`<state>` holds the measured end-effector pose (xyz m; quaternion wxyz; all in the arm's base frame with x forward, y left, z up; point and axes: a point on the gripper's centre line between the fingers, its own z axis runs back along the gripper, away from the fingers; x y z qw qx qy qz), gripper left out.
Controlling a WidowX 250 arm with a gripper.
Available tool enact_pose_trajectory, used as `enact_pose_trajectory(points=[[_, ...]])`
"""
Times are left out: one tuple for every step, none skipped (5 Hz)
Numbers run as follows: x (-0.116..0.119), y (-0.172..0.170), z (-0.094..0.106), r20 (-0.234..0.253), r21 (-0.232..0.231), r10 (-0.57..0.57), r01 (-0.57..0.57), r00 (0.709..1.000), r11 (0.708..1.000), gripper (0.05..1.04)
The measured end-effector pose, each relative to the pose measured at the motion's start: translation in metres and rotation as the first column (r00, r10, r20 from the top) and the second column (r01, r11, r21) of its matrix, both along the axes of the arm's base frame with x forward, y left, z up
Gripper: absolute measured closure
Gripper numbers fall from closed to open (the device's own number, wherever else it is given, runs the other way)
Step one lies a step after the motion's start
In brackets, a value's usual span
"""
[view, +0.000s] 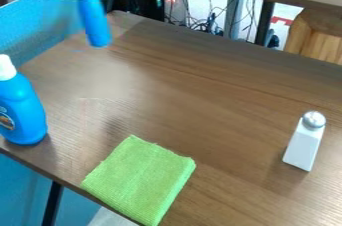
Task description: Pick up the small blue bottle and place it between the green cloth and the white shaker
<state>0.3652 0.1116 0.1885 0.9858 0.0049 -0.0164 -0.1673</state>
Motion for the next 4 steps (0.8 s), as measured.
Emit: enact_pose_trajectory(points=[[-0.027,-0.052,0.018,0.024,-0.028,-0.128,0.129,0.991,0.991,0.728],[-0.054,-0.087,0.016,-0.013,-0.076,-0.228,0.226,0.974,0.971,0.728],[-0.086,-0.118,0.005,-0.037,-0.063,-0.308,0.305,0.951,0.95,0.728],[-0.105,-0.141,-0.019,-0.043,-0.038,-0.341,0.339,0.939,0.94,0.728]])
